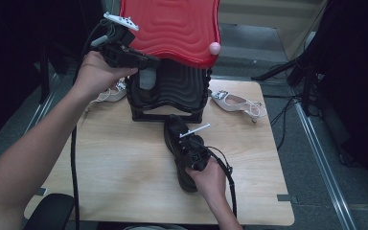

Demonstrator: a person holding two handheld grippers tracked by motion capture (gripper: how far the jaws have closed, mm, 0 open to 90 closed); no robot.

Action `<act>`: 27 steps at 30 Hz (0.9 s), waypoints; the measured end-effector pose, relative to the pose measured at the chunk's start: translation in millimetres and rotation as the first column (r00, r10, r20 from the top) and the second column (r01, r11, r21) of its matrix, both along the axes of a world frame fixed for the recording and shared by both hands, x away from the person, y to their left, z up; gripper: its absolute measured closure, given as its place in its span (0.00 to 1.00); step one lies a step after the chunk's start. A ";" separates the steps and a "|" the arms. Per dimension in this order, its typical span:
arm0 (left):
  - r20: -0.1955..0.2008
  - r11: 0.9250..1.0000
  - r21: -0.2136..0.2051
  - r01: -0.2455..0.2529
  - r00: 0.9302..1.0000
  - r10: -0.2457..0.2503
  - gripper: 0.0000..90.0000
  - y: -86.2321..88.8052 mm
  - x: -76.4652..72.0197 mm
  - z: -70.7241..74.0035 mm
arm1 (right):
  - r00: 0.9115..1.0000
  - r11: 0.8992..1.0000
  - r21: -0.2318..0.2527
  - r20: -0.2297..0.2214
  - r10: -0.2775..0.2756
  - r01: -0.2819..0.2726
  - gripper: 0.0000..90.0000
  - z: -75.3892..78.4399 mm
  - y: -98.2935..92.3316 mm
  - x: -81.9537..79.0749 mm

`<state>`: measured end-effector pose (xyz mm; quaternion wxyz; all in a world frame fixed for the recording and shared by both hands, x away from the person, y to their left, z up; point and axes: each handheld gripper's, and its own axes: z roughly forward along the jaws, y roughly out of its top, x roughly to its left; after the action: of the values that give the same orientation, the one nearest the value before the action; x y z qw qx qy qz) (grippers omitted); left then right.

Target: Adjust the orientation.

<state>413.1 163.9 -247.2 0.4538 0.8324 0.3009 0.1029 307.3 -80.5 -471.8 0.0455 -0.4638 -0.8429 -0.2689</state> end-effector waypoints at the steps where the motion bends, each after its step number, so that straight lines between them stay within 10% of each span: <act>1: 0.002 1.000 -0.001 -0.001 1.000 0.001 0.96 1.0 2.9 2.2 | 1.000 1.000 0.005 -0.002 0.001 -0.001 0.96 0.4 -1.9 0.4; 27: 0.015 0.993 0.027 -0.118 0.993 0.118 1.00 3.3 34.5 8.0 | 0.999 0.985 0.165 -0.015 -0.046 0.048 0.97 34.0 -63.3 6.2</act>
<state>447.6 167.2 -239.2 0.4372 0.8188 0.3450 0.1394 313.5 -143.8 -437.8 0.0822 -0.4798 -0.8062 -0.3362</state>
